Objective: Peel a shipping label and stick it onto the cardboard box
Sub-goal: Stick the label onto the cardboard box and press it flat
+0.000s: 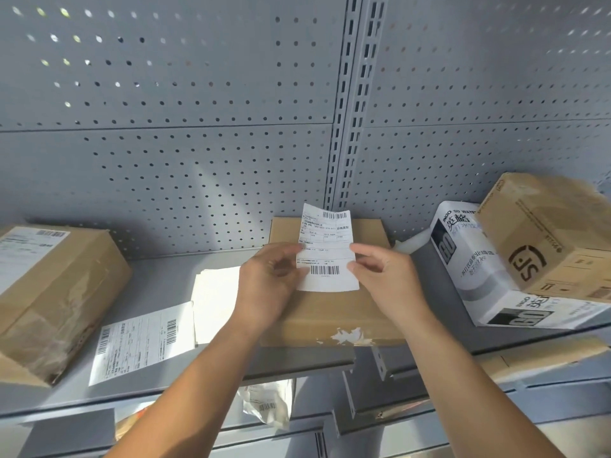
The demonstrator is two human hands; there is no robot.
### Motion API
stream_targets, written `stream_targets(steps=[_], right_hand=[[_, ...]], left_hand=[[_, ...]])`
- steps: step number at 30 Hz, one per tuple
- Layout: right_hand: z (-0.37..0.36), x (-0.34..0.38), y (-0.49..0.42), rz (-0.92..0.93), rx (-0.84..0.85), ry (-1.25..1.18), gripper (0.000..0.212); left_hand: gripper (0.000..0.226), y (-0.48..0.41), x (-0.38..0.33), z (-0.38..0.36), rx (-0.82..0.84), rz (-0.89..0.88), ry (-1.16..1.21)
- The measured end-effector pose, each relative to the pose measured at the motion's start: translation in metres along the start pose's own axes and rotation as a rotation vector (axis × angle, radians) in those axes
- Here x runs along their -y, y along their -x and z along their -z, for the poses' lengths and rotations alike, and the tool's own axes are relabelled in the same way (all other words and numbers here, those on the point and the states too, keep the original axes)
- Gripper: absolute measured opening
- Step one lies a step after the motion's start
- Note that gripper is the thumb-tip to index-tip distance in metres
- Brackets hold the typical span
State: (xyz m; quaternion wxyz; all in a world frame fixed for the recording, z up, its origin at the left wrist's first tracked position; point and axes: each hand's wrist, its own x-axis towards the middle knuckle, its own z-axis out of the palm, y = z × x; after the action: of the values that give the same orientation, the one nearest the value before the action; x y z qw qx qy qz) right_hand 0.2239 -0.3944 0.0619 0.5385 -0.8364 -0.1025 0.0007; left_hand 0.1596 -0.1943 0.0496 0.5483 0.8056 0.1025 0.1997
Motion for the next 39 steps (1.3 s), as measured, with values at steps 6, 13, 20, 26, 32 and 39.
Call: stream_targets(steps=[6,13,20,26,32,39], right_hand=[[-0.005,-0.010,-0.003,0.032,0.006,0.128,0.035],[-0.004,-0.011,0.000,0.061,0.010,0.182,0.035],[-0.005,-0.013,0.000,0.072,0.006,0.200,0.035],[-0.006,-0.015,0.000,0.094,0.000,0.202,0.034],[-0.008,-0.016,0.000,0.128,-0.006,0.231,0.030],[-0.012,-0.022,0.003,0.178,-0.016,0.277,0.029]], left_hand=[[0.037,-0.004,0.010,-0.004,0.027,-0.060,-0.212],[0.040,-0.004,0.015,-0.006,0.027,-0.081,-0.265],[0.040,-0.001,0.019,-0.008,0.034,-0.103,-0.267],[0.039,-0.001,0.020,-0.008,0.020,-0.101,-0.260],[0.039,0.000,0.017,-0.010,0.013,-0.110,-0.299],[0.037,0.003,0.015,-0.010,0.003,-0.145,-0.354]])
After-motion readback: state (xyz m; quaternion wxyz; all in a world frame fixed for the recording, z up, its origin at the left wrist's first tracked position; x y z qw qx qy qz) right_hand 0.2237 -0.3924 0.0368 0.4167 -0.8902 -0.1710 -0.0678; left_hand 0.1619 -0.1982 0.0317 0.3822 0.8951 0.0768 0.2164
